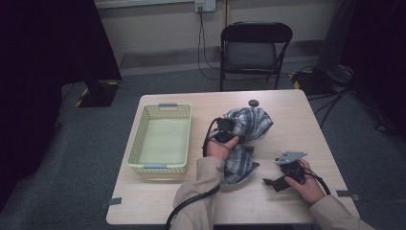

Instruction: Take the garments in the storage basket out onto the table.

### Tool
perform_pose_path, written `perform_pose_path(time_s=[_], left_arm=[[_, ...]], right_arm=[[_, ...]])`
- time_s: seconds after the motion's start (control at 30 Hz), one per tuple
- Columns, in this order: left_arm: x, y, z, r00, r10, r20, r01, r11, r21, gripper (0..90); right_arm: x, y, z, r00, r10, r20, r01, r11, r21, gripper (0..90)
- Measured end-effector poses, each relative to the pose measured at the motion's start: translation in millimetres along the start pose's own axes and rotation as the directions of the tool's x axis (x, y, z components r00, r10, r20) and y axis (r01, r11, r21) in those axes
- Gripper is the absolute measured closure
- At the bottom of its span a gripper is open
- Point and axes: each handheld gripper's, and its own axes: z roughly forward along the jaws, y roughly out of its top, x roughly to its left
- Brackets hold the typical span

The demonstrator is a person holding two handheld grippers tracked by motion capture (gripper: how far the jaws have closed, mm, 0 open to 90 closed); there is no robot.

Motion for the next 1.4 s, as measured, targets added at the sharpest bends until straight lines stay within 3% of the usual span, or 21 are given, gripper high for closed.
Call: perform_pose_path(time_s=[0.4, 0.77, 1.13, 1.4], left_arm=[[1.1, -3.6, 10.9, 0.9994, -0.033, -0.012, 0.033, 0.9991, 0.025, 51.2], [-1.7, -5.6, 18.0, 0.9995, -0.021, -0.024, 0.022, 0.9988, 0.044, 45.2], [-4.3, -6.1, 22.0, 0.9993, -0.012, -0.035, 0.014, 0.9984, 0.055, 32.8], [-6.3, -3.9, 23.6, 0.9991, -0.012, -0.041, 0.015, 0.9975, 0.069, 18.7]], right_arm=[[0.0, 0.0, 0.0, 1.0, 0.0, 0.0, 0.0, 1.0, 0.0, 0.0], [0.0, 0.0, 0.0, 1.0, 0.0, 0.0, 0.0, 1.0, 0.0, 0.0], [0.0, 0.0, 0.0, 1.0, 0.0, 0.0, 0.0, 1.0, 0.0, 0.0], [0.0, 0.0, 0.0, 1.0, 0.0, 0.0, 0.0, 1.0, 0.0, 0.0]])
